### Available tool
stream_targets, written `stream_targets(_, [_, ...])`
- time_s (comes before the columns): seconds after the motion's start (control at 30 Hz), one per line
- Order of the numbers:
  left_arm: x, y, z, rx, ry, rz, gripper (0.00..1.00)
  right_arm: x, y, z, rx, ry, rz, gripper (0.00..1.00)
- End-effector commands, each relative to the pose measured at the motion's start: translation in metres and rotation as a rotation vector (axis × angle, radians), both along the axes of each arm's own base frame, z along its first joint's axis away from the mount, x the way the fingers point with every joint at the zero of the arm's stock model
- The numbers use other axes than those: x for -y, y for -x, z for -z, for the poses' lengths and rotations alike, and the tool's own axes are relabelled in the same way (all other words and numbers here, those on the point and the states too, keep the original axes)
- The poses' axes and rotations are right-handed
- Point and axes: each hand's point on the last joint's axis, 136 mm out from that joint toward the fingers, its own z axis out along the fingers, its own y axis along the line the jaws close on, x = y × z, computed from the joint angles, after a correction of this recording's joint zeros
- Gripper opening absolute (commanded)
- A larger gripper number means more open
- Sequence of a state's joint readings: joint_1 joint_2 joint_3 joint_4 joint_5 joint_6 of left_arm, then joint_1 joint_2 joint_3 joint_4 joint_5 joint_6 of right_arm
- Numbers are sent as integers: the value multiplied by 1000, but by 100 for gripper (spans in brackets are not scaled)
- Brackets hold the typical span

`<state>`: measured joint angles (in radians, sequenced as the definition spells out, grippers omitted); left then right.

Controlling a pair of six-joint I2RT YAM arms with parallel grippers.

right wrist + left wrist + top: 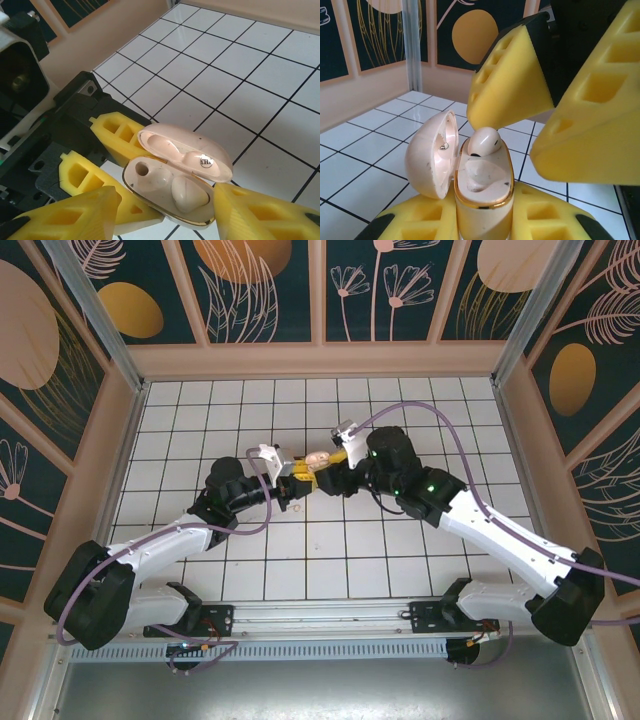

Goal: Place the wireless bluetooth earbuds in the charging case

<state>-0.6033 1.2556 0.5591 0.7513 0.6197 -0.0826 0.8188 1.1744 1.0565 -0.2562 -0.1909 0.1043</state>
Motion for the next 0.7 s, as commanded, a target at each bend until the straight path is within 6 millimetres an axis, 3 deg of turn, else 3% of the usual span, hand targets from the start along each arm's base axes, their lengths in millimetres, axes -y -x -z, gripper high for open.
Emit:
stream_targets(0.0, [1,-1,-19,51,44,2,20,2,4,-50,42,-149,-26,55])
stream_targets(0.17, [2,1,-19,46,49,13,20,11,3,-59,-3,-221,-36,56])
stream_targets(0.4, [1,-2,-14,5,52,-2,20,29,-7,-52,-81,-249,38,55])
stream_targets(0.53, [-10,-13,-3,-54,58,-62,20,37,-14,-30,-180,-181,121,53])
stream_targets(0.67, [-33,-31,12,-132,62,-163,19,42,-23,10,-361,-71,239,51])
